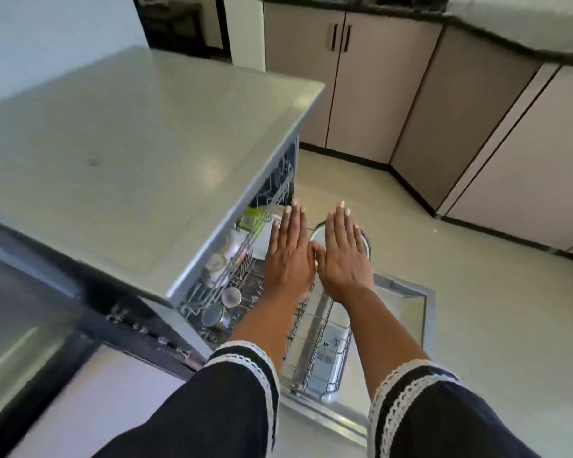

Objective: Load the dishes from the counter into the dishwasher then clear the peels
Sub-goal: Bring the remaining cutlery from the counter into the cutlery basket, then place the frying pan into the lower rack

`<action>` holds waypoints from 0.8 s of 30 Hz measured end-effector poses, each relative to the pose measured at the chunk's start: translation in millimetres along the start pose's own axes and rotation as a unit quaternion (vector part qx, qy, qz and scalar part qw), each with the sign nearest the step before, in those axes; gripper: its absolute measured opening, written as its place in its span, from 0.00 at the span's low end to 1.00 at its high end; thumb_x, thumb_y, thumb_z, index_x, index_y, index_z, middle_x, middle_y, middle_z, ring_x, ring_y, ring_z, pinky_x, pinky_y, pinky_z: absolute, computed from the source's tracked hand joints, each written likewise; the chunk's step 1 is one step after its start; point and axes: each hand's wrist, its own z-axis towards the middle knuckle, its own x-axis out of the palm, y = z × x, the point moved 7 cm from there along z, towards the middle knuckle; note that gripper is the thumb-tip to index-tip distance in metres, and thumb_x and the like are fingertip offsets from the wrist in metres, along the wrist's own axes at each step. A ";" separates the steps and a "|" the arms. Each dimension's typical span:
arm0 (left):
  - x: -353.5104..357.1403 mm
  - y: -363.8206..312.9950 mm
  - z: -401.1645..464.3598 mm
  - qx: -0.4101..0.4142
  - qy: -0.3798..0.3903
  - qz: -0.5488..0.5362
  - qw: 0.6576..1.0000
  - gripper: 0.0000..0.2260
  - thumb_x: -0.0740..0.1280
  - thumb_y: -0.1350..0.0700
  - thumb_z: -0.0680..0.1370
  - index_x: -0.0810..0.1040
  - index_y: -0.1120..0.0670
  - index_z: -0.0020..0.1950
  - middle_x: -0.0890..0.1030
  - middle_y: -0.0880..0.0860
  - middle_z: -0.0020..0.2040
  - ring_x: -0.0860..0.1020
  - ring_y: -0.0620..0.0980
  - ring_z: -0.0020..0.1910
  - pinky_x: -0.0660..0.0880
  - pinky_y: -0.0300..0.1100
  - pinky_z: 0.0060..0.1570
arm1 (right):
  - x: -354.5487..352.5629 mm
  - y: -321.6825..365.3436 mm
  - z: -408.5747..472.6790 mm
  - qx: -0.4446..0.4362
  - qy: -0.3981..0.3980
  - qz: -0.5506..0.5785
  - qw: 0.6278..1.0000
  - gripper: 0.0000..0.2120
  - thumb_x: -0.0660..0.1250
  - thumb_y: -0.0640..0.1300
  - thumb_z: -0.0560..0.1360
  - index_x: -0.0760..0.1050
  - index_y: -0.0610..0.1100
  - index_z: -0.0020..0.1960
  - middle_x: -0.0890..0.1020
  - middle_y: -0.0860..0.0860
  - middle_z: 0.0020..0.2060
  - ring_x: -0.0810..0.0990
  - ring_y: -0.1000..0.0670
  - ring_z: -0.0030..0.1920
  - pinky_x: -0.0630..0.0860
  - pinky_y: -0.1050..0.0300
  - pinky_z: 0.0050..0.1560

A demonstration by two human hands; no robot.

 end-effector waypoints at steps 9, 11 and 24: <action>-199.4 20.9 30.0 -0.033 -0.044 0.019 0.998 0.28 0.47 0.50 0.82 0.45 0.59 0.79 0.45 0.57 0.79 0.45 0.54 0.78 0.47 0.51 0.76 | -159.8 92.2 5.9 -0.074 -0.057 0.004 0.996 0.30 0.37 0.55 0.83 0.38 0.40 0.79 0.35 0.46 0.77 0.33 0.50 0.77 0.40 0.50 0.78; -233.3 37.8 26.9 -0.046 -0.053 0.032 0.997 0.28 0.48 0.50 0.82 0.47 0.59 0.79 0.48 0.58 0.79 0.46 0.54 0.78 0.48 0.51 0.76 | -181.7 120.9 7.3 -0.110 -0.054 0.002 0.992 0.30 0.36 0.56 0.82 0.37 0.41 0.78 0.34 0.46 0.77 0.32 0.51 0.77 0.38 0.51 0.77; -378.1 200.9 -64.4 -0.247 -0.078 0.174 0.950 0.29 0.48 0.51 0.82 0.41 0.61 0.78 0.40 0.59 0.79 0.38 0.55 0.77 0.38 0.51 0.75 | -214.3 353.5 -18.1 -0.366 -0.008 0.026 0.930 0.32 0.37 0.58 0.82 0.49 0.39 0.78 0.49 0.44 0.78 0.46 0.46 0.78 0.40 0.52 0.75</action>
